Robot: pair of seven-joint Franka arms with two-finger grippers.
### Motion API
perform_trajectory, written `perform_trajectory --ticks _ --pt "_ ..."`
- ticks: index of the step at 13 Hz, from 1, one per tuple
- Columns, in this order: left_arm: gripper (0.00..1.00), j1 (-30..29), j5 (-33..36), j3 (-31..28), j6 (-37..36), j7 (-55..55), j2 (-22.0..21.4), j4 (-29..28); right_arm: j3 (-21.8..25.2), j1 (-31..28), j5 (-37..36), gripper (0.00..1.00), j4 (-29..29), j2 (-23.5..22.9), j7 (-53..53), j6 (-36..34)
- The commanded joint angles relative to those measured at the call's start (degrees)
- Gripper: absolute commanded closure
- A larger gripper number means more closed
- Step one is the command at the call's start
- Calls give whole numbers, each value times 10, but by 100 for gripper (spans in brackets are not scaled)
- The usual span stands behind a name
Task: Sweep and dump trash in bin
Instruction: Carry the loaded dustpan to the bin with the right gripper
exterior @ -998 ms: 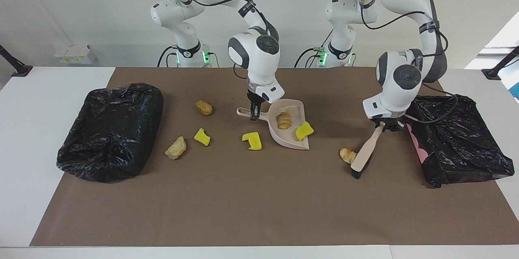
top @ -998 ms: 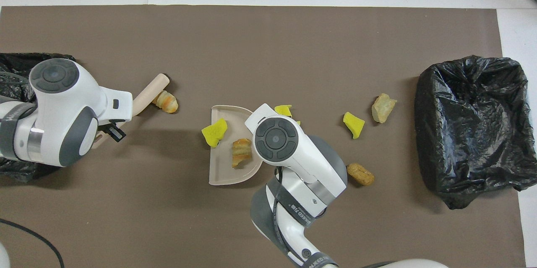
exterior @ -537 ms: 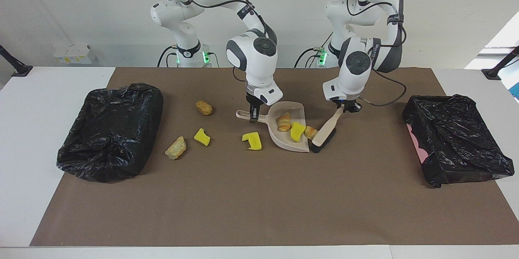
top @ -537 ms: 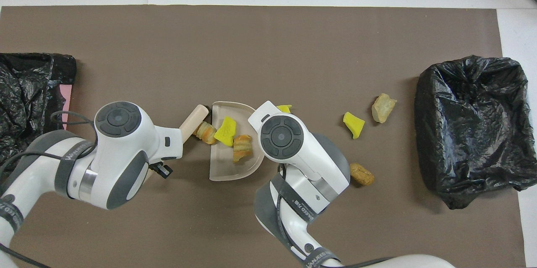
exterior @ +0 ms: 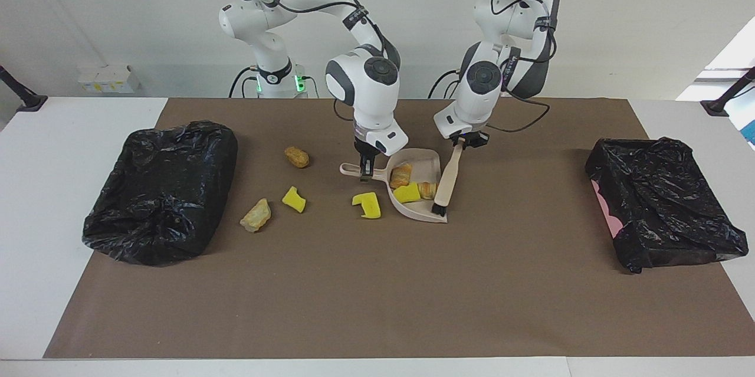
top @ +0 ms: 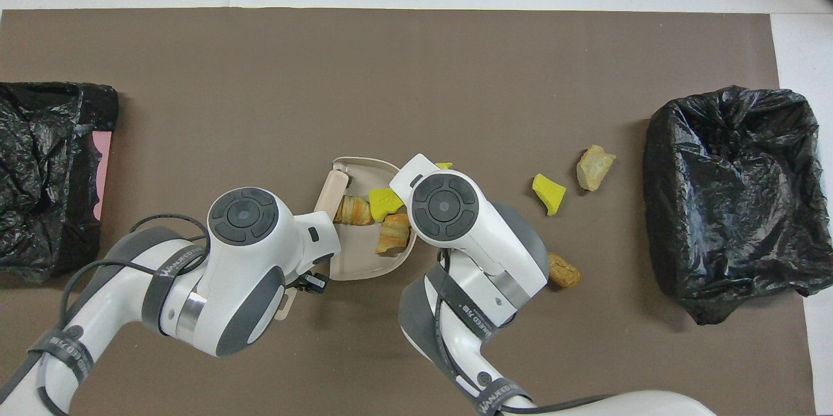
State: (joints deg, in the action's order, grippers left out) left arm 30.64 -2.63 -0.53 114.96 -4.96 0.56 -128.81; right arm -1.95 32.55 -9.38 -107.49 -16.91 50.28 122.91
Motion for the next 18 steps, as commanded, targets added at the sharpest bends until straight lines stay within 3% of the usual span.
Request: perform_trajectory --ticks 1,3,6,7,11,13,18 --pt "100 0 -12 -14 -36 -32 -13 16 -5 -7 -14 100 -11 11 33 0" --pt "100 -15 -12 -18 -116 -34 -26 63 -5 -21 -11 100 -11 15 62 0" --pt "100 -30 -12 -18 -190 -50 -112 56 -5 -49 0 100 -10 39 113 -4" --pt "100 -28 -12 -18 -208 -64 -121 53 -6 -58 12 100 -7 46 131 -16" --pt "100 24 -23 -10 -125 -187 -183 -40 -5 -129 44 100 8 89 211 -61" --pt "100 56 -74 -10 -92 -236 -209 -75 -5 -181 79 100 17 97 265 -84" --pt "100 238 -90 -9 38 -440 -202 -153 2 -304 114 100 64 112 392 -146"
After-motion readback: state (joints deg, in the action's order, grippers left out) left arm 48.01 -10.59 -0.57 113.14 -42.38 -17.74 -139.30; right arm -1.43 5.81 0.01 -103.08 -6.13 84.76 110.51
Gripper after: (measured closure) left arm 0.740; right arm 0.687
